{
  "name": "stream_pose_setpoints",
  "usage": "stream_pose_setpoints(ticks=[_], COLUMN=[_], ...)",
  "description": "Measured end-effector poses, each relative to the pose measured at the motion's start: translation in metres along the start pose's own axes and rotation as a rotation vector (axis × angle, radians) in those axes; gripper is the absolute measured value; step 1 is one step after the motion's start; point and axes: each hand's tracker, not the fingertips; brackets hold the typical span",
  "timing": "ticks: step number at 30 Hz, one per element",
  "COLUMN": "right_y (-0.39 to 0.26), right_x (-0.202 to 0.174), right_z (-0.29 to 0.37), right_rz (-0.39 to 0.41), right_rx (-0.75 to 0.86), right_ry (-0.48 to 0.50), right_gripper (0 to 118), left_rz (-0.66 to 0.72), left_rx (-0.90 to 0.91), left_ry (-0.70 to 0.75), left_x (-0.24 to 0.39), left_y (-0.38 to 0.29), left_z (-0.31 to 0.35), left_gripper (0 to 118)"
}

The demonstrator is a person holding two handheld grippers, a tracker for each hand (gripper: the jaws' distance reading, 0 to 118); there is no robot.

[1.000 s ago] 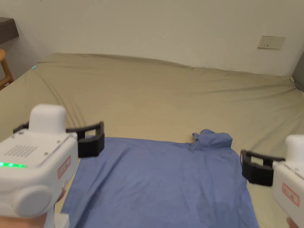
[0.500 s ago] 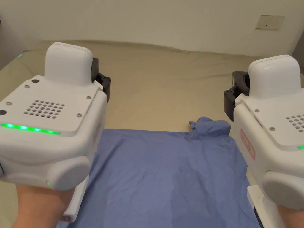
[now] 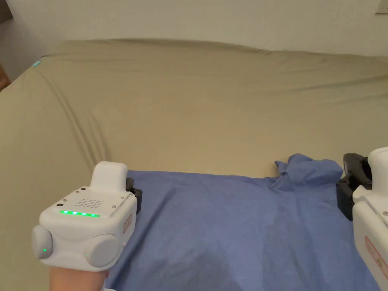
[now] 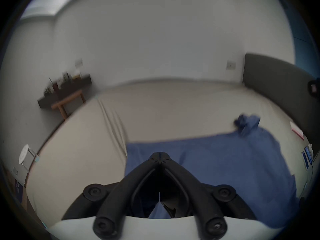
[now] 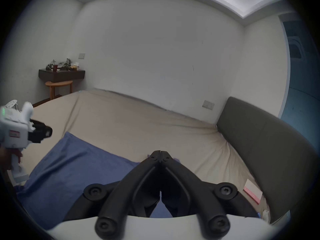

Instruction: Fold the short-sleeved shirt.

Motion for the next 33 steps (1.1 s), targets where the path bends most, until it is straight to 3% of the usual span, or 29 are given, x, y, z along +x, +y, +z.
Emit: stream_pose_setpoints(ticks=[2, 3, 4, 5, 6, 7, 8, 14, 18, 21, 23, 24, 29, 33], right_y=[-0.013, -0.019, -0.024, -0.029, -0.033, -0.035, -0.038, -0.052, -0.054, -0.054, -0.053, -0.052, -0.053, -0.053], right_x=[0.007, 0.009, 0.012, 0.016, 0.02, 0.021, 0.025, 0.036, 0.037, 0.04, 0.041, 0.042, 0.055, 0.072], right_z=[-0.015, -0.021, -0.026, -0.032, -0.036, -0.038, -0.043, -0.054, -0.059, -0.065, -0.069, -0.072, -0.088, -0.116], right_rz=[-0.015, -0.013, -0.008, -0.003, -0.002, -0.003, -0.006, -0.043, -0.04, -0.054, -0.066, -0.065, -0.087, -0.114], right_rx=[-0.048, -0.066, -0.078, -0.091, -0.103, -0.113, -0.128, -0.183, -0.204, -0.21, -0.213, -0.217, -0.249, -0.273], right_ry=[-0.001, -0.008, -0.019, -0.026, -0.033, -0.039, -0.044, -0.056, -0.054, -0.045, -0.037, -0.031, 0.0, -0.014], right_gripper=[0, 0, 0, 0, 0, 0, 0, 0, 0, 0, 0, 0, 0, 0], left_rz=[0.025, 0.036, 0.032, 0.012, 0.009, 0.014, 0.026, 0.089, 0.14, 0.048, 0.004, -0.058, -0.052, -0.124], left_rx=[-0.087, -0.124, -0.11, -0.119, -0.13, -0.126, -0.114, -0.256, -0.227, -0.209, -0.185, -0.19, -0.089, 0.02], left_ry=[0.024, 0.045, 0.086, 0.1, 0.105, 0.108, 0.121, 0.175, 0.133, 0.089, 0.072, 0.135, 0.1, 0.105], left_x=[-0.015, -0.022, -0.028, -0.035, -0.042, -0.047, -0.054, -0.072, -0.072, -0.06, -0.051, -0.047, -0.032, -0.022], left_y=[-0.012, -0.013, -0.009, -0.003, 0.006, 0.011, 0.017, 0.02, 0.013, 0.012, 0.016, 0.018, 0.03, 0.036], left_z=[-0.046, -0.065, -0.079, -0.093, -0.108, -0.12, -0.132, -0.188, -0.18, -0.175, -0.171, -0.168, -0.117, -0.076], left_gripper=[2, 14, 40, 86, 109, 117, 117, 116, 91, 58, 13, 4, 4, 4])
